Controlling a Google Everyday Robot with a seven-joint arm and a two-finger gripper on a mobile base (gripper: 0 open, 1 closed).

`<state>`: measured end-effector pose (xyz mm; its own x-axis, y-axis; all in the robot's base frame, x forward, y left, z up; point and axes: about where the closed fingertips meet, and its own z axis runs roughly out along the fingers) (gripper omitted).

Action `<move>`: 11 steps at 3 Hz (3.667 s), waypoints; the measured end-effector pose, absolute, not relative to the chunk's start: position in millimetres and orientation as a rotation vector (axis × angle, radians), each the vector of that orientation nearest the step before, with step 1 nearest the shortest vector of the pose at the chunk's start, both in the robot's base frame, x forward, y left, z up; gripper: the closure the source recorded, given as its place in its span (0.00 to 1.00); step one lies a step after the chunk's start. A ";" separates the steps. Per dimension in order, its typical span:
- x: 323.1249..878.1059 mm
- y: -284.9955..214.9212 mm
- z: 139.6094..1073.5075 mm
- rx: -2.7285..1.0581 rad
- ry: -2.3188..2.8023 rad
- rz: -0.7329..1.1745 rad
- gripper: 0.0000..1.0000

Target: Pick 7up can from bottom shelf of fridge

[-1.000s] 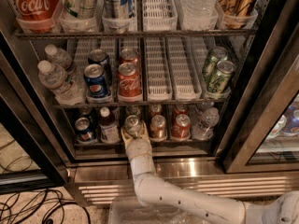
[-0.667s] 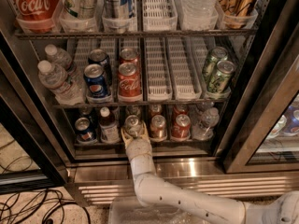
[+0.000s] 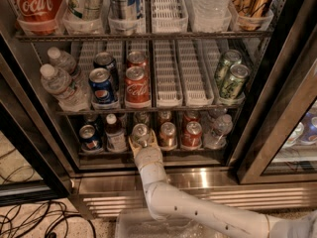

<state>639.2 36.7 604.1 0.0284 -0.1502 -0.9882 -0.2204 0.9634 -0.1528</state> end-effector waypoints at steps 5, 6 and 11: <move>580.4 15.5 645.0 -0.413 1.665 0.179 1.00; 567.2 1.8 649.1 -0.513 1.704 0.197 1.00; 539.1 -46.0 654.5 -0.629 1.767 0.360 1.00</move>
Offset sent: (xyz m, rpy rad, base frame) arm -0.0267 0.0028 0.0325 0.0612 0.0588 0.0711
